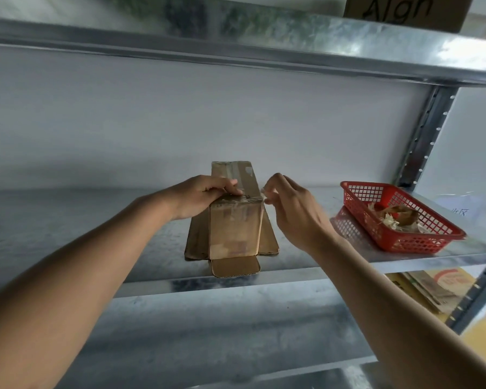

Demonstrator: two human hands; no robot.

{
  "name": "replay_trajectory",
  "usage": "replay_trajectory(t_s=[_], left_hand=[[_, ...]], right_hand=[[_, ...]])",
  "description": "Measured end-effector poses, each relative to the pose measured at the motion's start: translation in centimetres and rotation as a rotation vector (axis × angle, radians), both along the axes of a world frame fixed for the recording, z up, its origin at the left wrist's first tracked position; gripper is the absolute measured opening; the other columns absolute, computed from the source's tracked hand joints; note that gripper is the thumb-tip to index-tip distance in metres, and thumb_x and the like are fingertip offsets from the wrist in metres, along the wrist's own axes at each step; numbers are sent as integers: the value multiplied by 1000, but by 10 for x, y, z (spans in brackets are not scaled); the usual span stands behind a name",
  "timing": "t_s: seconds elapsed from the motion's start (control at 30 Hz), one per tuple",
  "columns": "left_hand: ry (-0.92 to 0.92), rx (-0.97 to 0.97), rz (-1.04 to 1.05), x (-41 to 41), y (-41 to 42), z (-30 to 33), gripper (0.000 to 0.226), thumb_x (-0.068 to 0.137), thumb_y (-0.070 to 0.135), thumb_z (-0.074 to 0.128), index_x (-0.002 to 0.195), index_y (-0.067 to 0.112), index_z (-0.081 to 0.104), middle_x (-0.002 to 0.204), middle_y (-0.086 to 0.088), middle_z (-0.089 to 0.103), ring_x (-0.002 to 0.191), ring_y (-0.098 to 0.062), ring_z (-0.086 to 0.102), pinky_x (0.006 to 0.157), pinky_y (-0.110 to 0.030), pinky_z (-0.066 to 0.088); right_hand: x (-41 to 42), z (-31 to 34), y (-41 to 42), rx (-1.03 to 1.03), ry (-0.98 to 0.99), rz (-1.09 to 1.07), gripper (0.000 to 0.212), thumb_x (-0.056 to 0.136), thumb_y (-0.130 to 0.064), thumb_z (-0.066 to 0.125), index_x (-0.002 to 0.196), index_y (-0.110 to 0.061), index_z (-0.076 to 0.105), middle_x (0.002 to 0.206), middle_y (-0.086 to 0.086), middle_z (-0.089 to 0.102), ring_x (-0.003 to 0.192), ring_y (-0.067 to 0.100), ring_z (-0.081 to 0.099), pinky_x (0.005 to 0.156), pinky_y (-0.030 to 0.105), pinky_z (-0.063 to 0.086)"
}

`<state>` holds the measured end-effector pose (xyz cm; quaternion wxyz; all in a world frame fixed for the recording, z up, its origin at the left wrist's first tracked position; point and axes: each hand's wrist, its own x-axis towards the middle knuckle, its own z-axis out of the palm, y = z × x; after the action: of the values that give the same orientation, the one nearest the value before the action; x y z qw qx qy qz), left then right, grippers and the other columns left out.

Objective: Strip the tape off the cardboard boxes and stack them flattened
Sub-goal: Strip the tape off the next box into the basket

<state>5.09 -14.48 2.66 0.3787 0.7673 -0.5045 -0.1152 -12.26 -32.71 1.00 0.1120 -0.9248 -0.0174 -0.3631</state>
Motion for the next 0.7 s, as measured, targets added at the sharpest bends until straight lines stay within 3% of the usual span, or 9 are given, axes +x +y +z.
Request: replay_trajectory(t_s=[0.13,0.27,0.37,0.43,0.5,0.57,0.6,0.67,0.7], left_hand=[[-64,28,11,-2,-1,1,38,112,14,41,117,32,75,157,11,48,149,-7,37,126,-32,23],[-116,45,12,-7,-4,2,46,111,11,40,98,41,72,149,-1,57,141,-22,48,112,-28,33],[-71,28,8,-7,-3,2,46,111,11,39,97,39,72,153,-2,52,146,-23,43,123,-38,30],[-120,64,16,-7,-1,2,49,110,10,36,100,43,70,157,5,49,149,-17,39,124,-40,28],[-156,86,48,-7,-1,1,42,108,12,34,104,35,69,139,7,62,130,-16,55,116,-48,39],[-138,82,94,-7,-4,-2,30,106,16,35,103,19,64,108,-6,69,106,-27,61,102,-60,45],[-132,76,112,-8,-6,-4,28,106,19,36,101,13,63,102,-15,67,103,-34,61,99,-63,47],[-123,82,112,-7,-7,-4,32,108,23,37,101,16,67,103,-13,70,104,-36,61,96,-56,50],[-101,86,89,-6,-6,-2,33,109,23,38,105,22,70,111,0,72,109,-29,60,97,-46,49]], right_hand=[[5,6,8,96,-60,27,9,108,-13,40,102,-20,41,95,2,73,80,32,69,62,48,57],[13,22,18,243,18,183,11,103,-15,41,95,-22,44,83,5,70,71,25,67,60,45,55],[14,21,17,468,65,235,12,104,-6,47,95,-13,48,85,4,71,69,20,72,56,29,52],[11,18,21,607,73,315,11,105,-1,48,95,-6,50,81,6,69,66,25,72,55,33,51],[8,19,32,674,65,432,11,104,3,48,95,-1,50,79,9,68,65,30,70,57,38,53],[6,23,45,719,26,556,9,105,3,48,97,4,50,81,15,67,66,31,68,61,39,57],[7,27,50,731,-6,594,9,105,2,48,98,5,50,83,18,67,66,31,67,62,39,58],[9,34,54,748,-66,589,8,106,-2,50,101,3,52,86,17,68,67,29,68,63,37,60],[10,36,52,787,-93,551,6,106,-3,51,102,1,53,87,17,69,68,28,69,63,37,61]])
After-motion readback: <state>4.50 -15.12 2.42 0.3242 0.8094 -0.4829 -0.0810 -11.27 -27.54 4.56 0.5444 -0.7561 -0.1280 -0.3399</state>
